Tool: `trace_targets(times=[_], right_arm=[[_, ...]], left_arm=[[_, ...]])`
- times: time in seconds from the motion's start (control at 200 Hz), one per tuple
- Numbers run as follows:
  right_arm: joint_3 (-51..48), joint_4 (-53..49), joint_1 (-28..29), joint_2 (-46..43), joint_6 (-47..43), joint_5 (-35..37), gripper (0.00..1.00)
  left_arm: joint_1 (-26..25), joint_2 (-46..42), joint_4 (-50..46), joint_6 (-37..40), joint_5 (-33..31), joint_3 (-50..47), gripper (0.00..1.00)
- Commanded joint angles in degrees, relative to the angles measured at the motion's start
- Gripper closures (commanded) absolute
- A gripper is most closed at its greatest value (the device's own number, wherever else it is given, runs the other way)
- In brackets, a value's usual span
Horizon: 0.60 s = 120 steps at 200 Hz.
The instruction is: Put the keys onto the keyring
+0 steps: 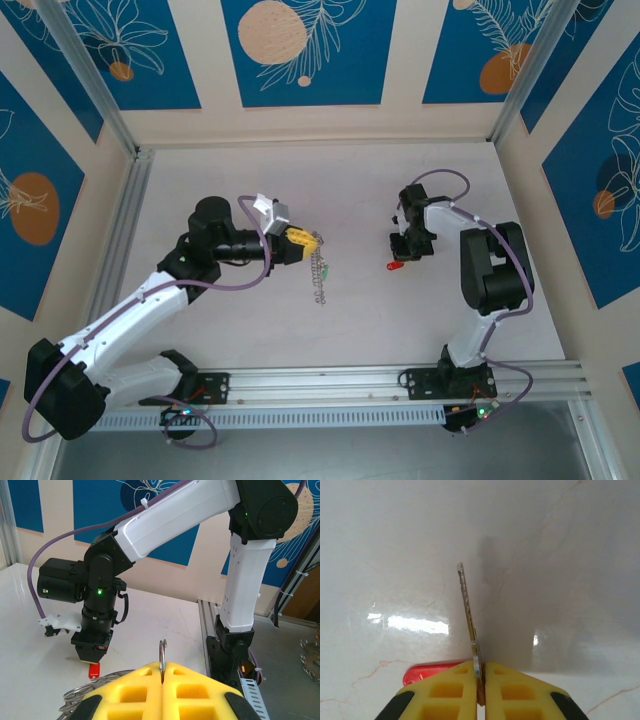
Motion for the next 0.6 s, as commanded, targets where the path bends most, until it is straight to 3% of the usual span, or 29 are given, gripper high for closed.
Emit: trace_targets(times=[0.0,0.595], right_arm=[[-0.7,-0.9,0.0,-2.4,-0.4,-0.7,0.85],[-0.8,-1.1,0.0,-2.3,-0.8,-0.5,0.79]], left_arm=[[-0.4,0.0,1.9,-0.2,1.2,0.8,1.0],[-0.4,-0.1,2.2,-0.3,1.2,0.6,1.0]])
